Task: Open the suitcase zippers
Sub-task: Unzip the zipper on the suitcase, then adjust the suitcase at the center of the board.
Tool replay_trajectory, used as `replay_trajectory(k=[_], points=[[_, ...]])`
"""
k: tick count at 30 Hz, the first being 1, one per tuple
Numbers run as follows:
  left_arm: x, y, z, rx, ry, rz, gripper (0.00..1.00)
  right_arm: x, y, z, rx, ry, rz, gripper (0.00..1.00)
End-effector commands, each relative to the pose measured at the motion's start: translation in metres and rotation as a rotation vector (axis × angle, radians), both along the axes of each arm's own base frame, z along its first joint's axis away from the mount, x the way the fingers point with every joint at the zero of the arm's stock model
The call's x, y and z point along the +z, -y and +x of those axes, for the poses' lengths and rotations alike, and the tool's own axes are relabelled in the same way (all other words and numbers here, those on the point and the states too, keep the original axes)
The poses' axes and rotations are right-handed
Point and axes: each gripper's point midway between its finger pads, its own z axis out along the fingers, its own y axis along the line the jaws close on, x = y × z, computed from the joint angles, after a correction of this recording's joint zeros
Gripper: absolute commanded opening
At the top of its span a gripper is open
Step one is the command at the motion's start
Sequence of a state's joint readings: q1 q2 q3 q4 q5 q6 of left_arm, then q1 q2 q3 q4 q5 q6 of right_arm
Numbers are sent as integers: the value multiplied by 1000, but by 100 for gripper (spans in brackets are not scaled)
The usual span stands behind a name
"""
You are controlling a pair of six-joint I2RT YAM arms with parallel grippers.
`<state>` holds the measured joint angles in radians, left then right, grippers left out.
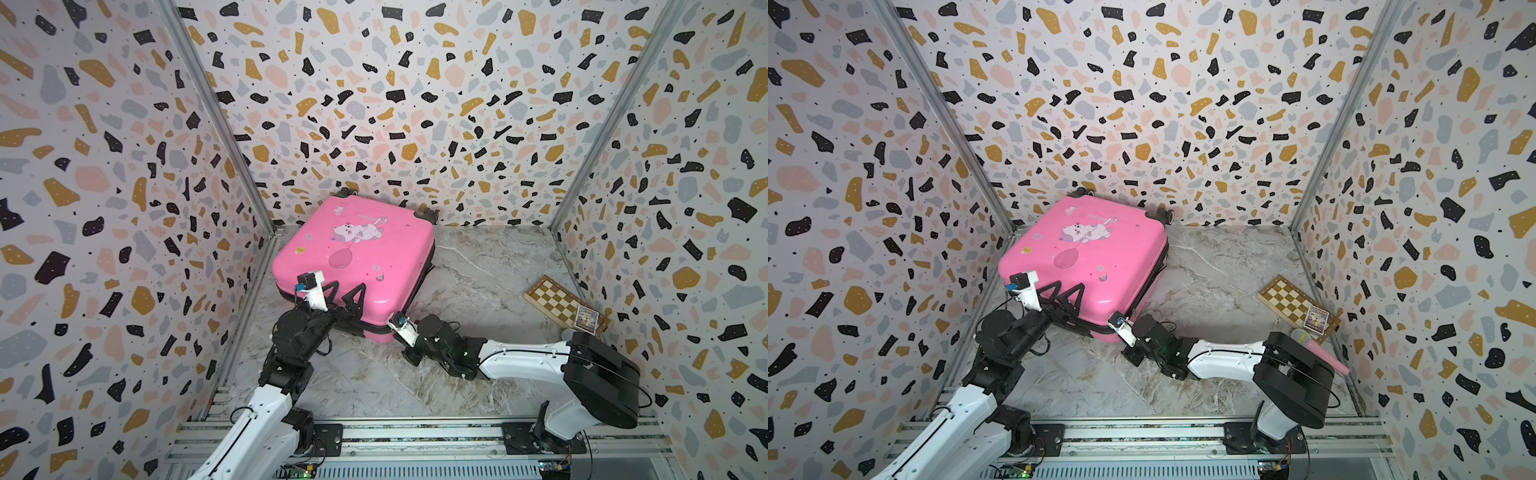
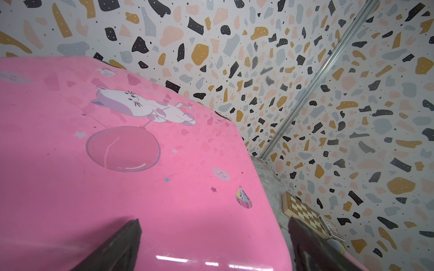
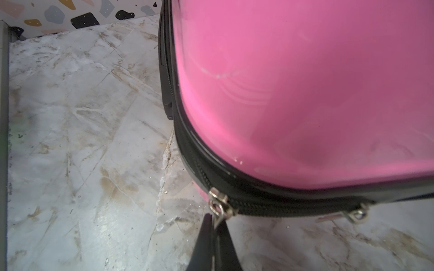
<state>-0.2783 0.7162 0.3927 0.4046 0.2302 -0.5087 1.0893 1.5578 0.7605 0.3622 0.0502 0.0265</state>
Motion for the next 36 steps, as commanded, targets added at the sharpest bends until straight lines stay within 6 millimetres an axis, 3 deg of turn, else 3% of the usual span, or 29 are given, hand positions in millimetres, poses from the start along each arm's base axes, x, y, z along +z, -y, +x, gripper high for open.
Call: replay_trajectory(k=[1, 9, 14, 17, 22, 26, 32, 36], points=[[-25, 4, -5, -26, -100, 23, 99, -16, 0, -48, 134, -105, -38, 0], [-6, -26, 0, 150, -189, 106, 99, -20, 14, -47, 65, -148, -59, 0], [8, -36, 3, 202, -298, 166, 99, -19, 30, -47, 14, -157, -69, 0], [7, -39, 3, 223, -376, 179, 99, -18, 40, -49, -5, -163, -63, 0], [-11, -39, -8, 197, -504, 172, 99, -19, 53, -50, -36, -166, -67, 0], [-20, -51, -18, 219, -546, 137, 99, -19, 64, -48, -74, -169, -75, 0], [-6, -6, -38, -65, -577, 19, 99, -19, 84, -48, -127, -188, -73, 0], [-9, 18, -52, -218, -621, -25, 99, -21, 100, -42, -175, -218, -64, 0]])
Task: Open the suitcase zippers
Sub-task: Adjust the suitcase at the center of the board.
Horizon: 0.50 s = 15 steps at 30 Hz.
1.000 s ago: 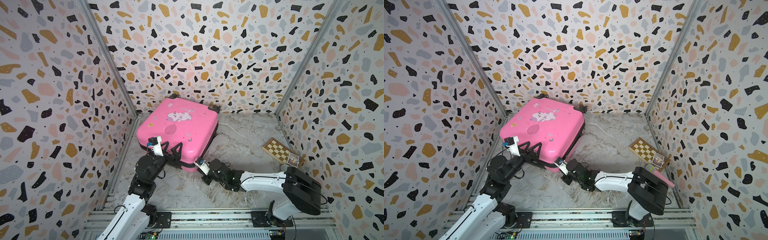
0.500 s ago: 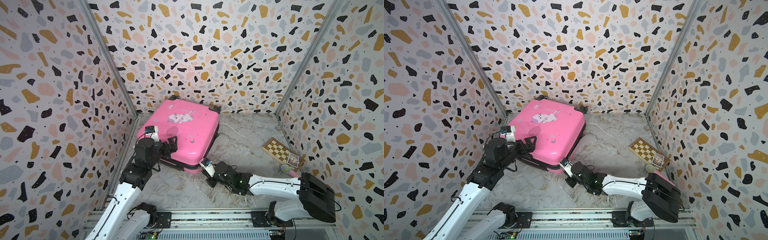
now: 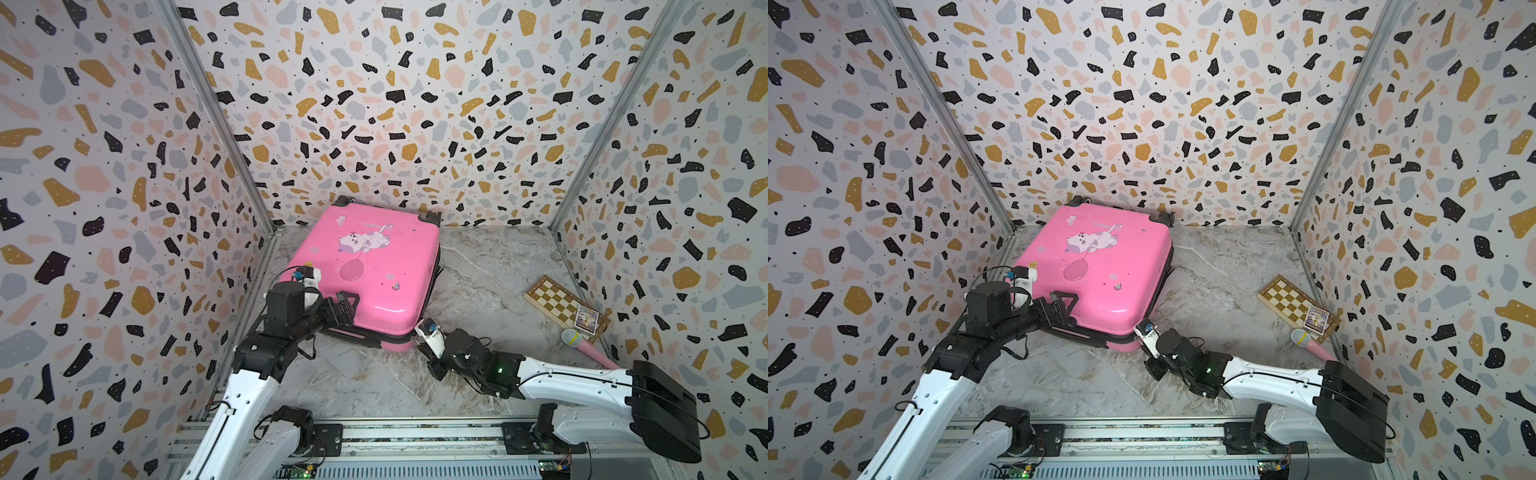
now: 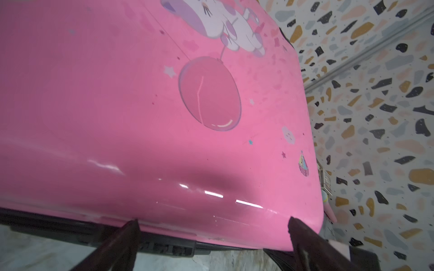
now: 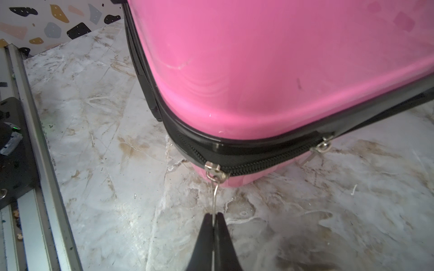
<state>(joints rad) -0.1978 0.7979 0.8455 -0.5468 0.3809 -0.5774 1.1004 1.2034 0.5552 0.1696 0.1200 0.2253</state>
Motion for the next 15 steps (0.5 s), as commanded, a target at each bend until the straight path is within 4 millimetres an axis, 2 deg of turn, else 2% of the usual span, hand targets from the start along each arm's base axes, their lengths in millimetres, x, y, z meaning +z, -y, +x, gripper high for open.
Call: replay_trajectory(k=[1, 5, 15], points=[[8, 30, -17, -161, -25, -119, 99, -28, 29, -9, -28, -106, -87, 0], [3, 46, -18, -229, -46, -164, 99, -25, 45, 2, -81, -121, -74, 0], [-14, 100, -1, -341, -78, -210, 99, -22, 76, 21, -161, -143, -61, 0]])
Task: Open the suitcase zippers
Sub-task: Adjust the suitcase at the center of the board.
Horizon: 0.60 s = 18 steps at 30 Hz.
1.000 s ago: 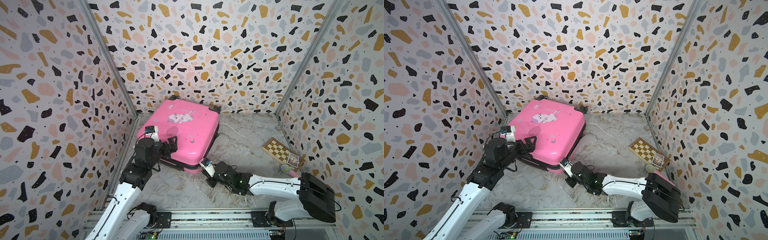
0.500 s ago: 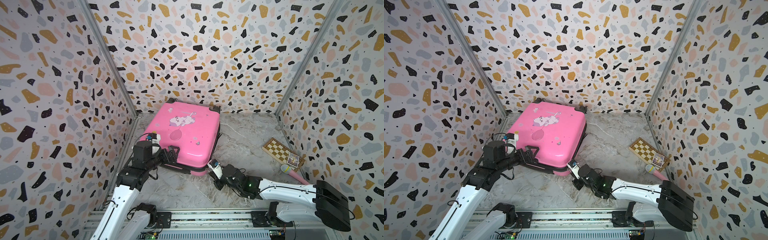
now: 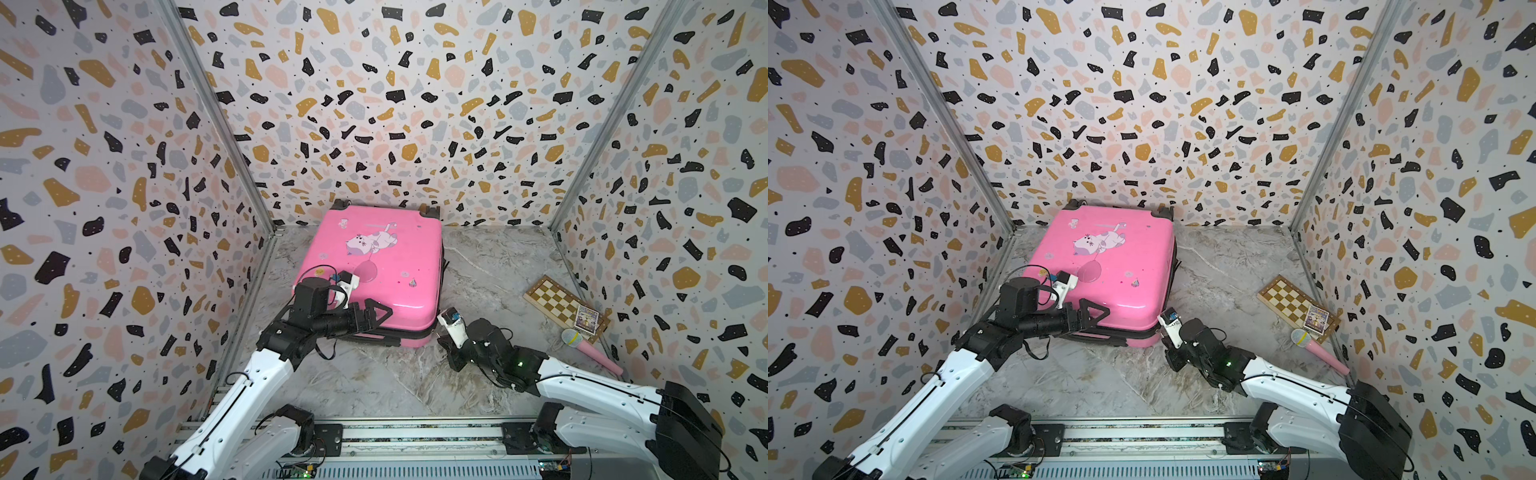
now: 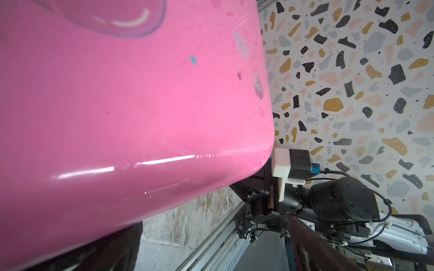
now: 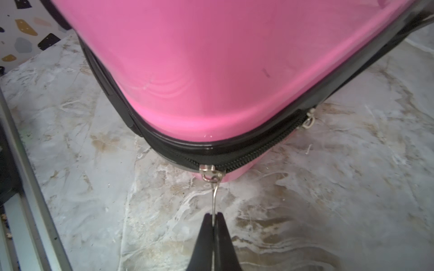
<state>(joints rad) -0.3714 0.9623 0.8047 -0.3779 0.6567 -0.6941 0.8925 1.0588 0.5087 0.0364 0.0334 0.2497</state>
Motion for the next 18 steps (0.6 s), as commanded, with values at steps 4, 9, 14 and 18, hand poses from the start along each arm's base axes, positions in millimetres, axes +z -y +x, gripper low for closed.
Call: replay_trajectory(k=[4, 9, 14, 18], points=[[0, 26, 29, -4, 89, -15, 99, -15, 18, -7, 7, -61, -53, 0], [-9, 38, 38, -17, 84, -4, 99, -3, 2, -22, 124, -37, -3, 0], [-16, 46, 43, -27, 81, -2, 100, 7, -16, -37, 199, 22, 4, 0], [-14, 51, 45, -32, 88, -10, 100, 3, -29, -37, 210, 3, -6, 0]])
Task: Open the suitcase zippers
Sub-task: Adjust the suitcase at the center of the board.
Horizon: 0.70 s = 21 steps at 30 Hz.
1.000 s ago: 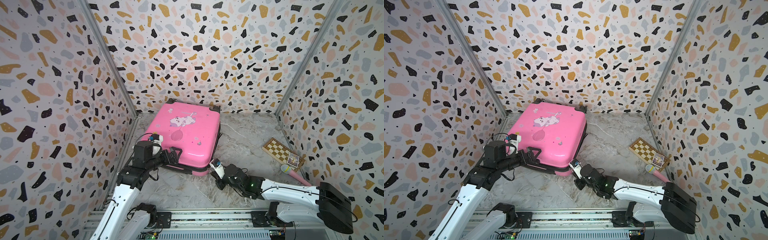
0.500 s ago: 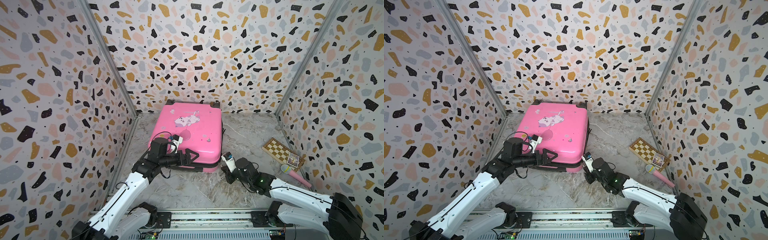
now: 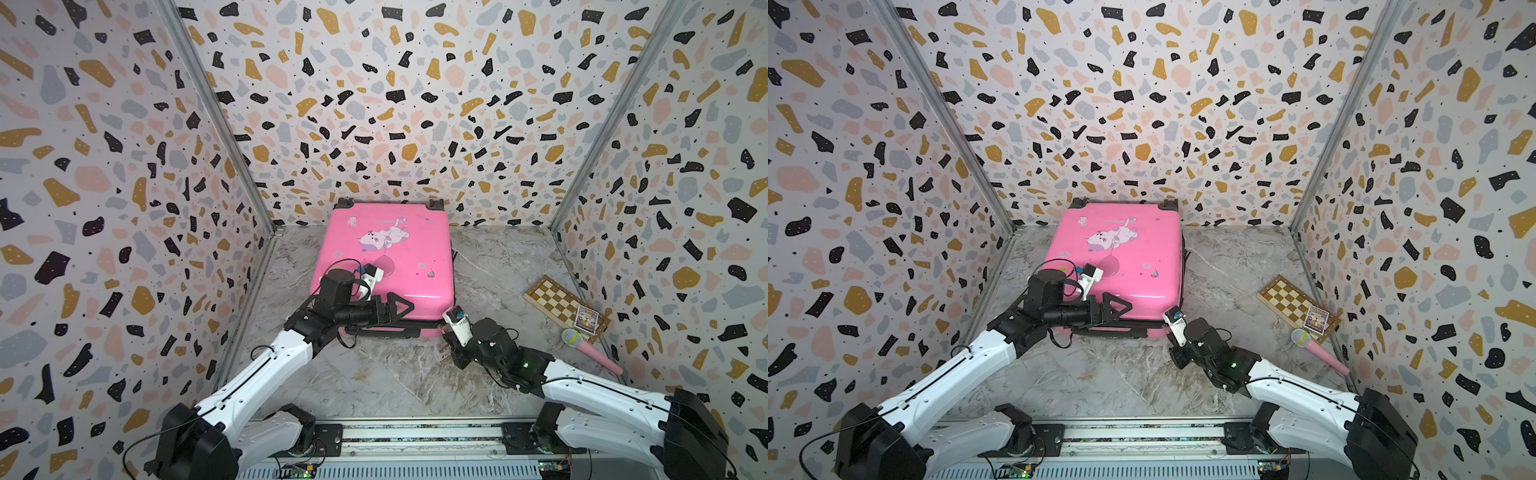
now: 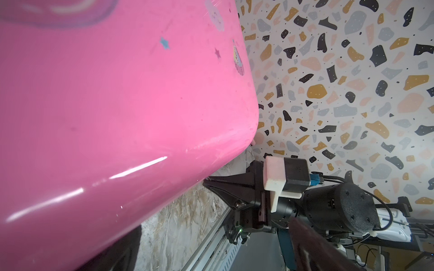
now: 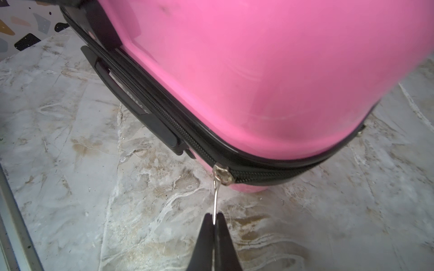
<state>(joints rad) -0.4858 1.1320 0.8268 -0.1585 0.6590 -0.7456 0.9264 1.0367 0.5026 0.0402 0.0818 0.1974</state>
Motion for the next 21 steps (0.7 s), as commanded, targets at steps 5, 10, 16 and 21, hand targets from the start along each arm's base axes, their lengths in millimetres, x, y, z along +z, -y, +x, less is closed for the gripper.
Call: replay_trajectory(k=[5, 10, 16, 21], points=[[11, -5, 24, 97, 123, 22, 100, -12, -29, -25, 104, -84, -6, 0], [48, -48, 10, 248, 255, 118, 99, -16, -20, -25, 65, -95, -5, 0], [65, -122, 22, 486, 334, 410, 99, -17, -21, -26, 69, -98, 2, 0], [66, -193, 58, 708, 266, 461, 99, -17, -23, -26, 75, -99, 5, 0]])
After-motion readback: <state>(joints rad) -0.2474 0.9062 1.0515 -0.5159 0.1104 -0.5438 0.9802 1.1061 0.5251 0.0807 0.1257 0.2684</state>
